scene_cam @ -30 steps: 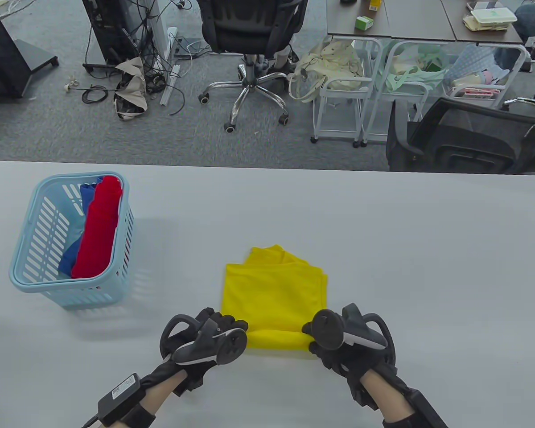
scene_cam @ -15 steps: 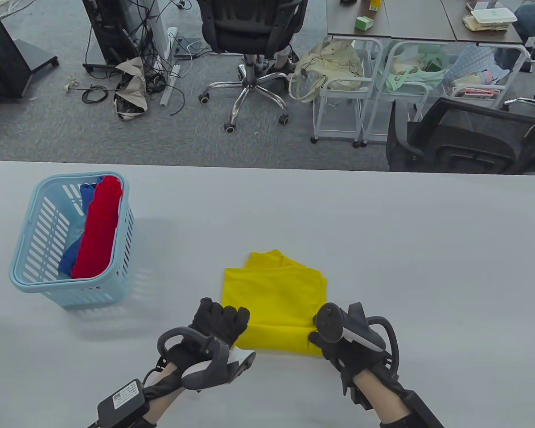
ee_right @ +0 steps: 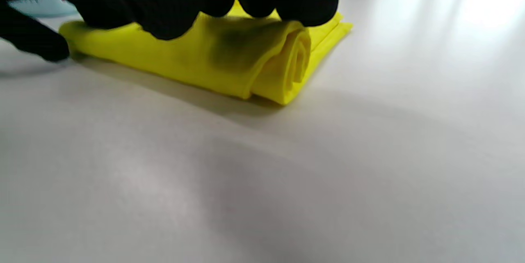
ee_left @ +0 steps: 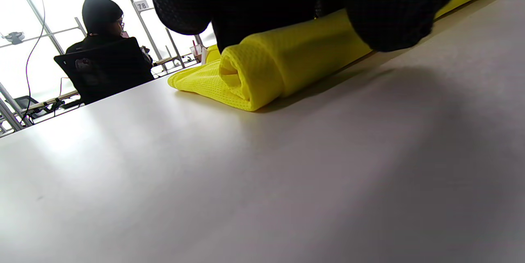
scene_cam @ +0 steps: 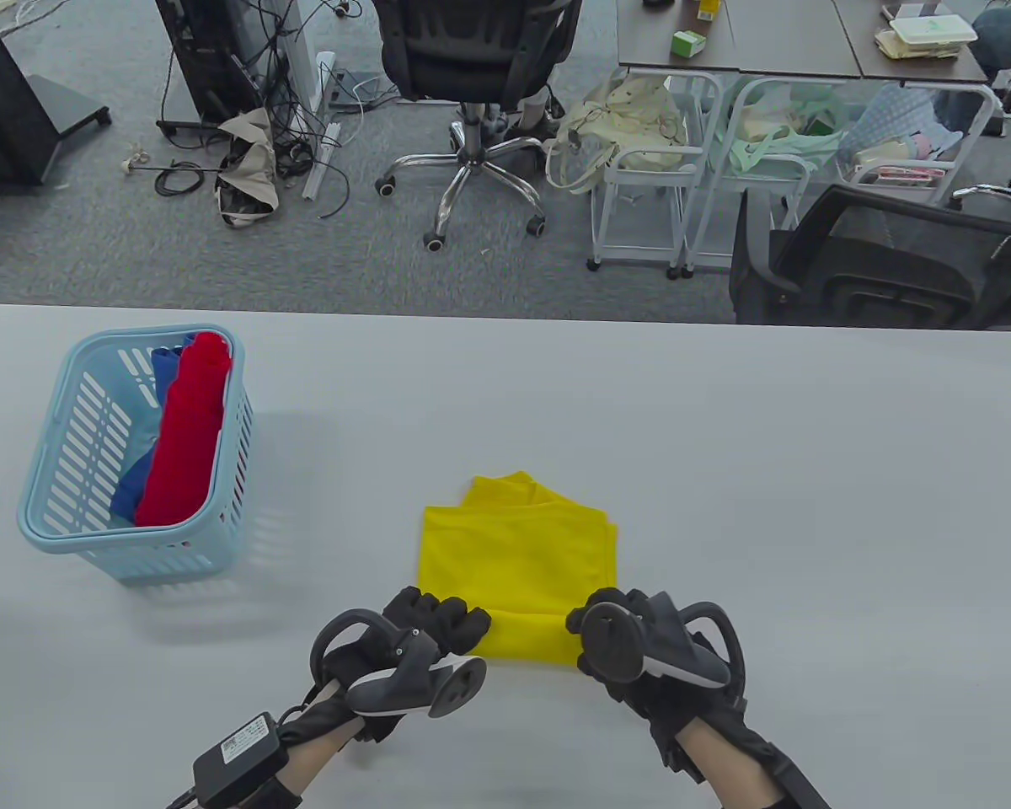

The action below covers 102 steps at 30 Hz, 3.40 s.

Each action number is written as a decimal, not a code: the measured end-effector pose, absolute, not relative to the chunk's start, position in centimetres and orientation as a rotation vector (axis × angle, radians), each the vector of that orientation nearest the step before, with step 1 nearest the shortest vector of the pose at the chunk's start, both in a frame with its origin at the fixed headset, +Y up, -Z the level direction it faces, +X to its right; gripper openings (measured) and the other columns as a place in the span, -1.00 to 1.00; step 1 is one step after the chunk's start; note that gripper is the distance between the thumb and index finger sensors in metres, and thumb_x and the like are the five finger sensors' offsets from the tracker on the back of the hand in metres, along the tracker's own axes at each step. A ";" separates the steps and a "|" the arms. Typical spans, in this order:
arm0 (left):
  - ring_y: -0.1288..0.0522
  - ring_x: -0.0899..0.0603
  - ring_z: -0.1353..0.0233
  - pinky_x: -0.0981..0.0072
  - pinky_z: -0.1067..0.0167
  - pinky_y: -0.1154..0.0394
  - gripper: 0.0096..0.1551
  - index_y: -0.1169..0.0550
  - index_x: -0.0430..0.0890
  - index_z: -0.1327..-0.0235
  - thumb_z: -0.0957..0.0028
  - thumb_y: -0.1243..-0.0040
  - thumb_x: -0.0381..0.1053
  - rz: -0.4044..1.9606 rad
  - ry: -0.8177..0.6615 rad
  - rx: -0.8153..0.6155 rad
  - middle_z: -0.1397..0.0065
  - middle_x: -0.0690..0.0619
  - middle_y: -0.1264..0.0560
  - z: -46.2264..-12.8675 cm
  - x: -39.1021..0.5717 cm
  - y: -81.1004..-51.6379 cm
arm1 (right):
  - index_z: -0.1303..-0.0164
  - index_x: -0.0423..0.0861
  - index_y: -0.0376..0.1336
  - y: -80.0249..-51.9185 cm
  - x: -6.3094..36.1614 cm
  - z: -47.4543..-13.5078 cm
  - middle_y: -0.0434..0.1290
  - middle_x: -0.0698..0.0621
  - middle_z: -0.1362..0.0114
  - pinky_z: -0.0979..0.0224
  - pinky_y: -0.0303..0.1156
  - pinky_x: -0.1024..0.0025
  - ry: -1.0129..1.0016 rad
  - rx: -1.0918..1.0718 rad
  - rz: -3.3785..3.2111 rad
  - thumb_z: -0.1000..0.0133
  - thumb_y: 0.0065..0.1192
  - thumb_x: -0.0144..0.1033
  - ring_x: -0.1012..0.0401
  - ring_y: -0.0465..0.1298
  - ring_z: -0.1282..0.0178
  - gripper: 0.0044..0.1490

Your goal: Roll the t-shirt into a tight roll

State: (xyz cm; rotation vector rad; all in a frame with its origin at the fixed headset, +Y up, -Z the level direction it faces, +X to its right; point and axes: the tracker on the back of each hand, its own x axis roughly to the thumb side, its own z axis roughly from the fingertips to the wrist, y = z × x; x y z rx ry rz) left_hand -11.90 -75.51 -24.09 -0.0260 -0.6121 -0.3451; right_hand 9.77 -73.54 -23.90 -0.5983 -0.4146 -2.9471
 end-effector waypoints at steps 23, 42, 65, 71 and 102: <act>-0.59 -0.09 -0.36 0.09 -0.33 -0.53 -0.31 -0.15 0.33 -0.57 -0.10 0.08 0.18 -0.082 -0.486 -0.160 -0.49 0.07 -0.54 -26.1 -13.8 -74.5 | -0.71 -0.03 -0.04 -75.1 11.7 -26.7 0.43 -0.03 -0.37 -0.27 0.42 0.10 -0.612 -0.315 -3.123 -0.35 -0.23 0.02 0.08 0.58 -0.14 -0.27; -0.64 -0.02 -0.29 0.08 -0.35 -0.55 -0.40 -0.39 0.33 -0.41 -0.03 -0.14 0.12 0.024 -0.502 -0.242 -0.39 0.13 -0.61 -26.8 -13.7 -75.1 | -0.66 0.02 0.00 -74.5 9.5 -24.6 0.08 -0.11 -0.67 -0.55 0.15 -0.09 -0.528 -0.682 -2.999 -0.18 0.14 0.15 -0.07 0.26 -0.56 -0.11; -0.66 -0.04 -0.23 0.03 -0.37 -0.52 -0.37 -0.44 0.18 -0.44 -0.03 -0.03 0.21 0.119 -0.512 -0.329 -0.24 0.16 -0.68 -26.9 -14.1 -75.1 | -0.67 0.08 -0.08 -73.5 9.2 -24.6 -0.03 -0.12 -0.69 -0.59 0.06 -0.11 -0.419 -0.669 -3.033 -0.33 -0.08 -0.12 -0.05 0.16 -0.62 -0.32; -0.68 -0.05 -0.21 0.03 -0.35 -0.54 -0.32 -0.17 0.42 -0.51 -0.08 0.02 0.19 0.132 -0.483 -0.305 -0.21 0.15 -0.71 -27.1 -14.6 -75.0 | -0.74 0.03 -0.26 -75.6 8.7 -24.4 -0.09 -0.11 -0.75 -0.61 0.02 -0.17 -0.576 -0.750 -2.942 -0.20 0.17 0.09 -0.12 0.06 -0.71 0.06; -0.33 -0.19 -0.60 -0.14 -0.54 -0.29 -0.01 -0.07 0.29 -0.63 0.13 -0.06 0.45 -0.181 -0.553 -0.211 -0.69 -0.01 -0.23 -24.8 -13.3 -75.4 | -0.75 -0.04 -0.25 -74.7 9.0 -24.6 0.06 -0.21 -0.68 -0.51 0.18 -0.08 -0.635 -0.785 -2.990 -0.25 0.02 -0.04 -0.13 0.25 -0.54 -0.04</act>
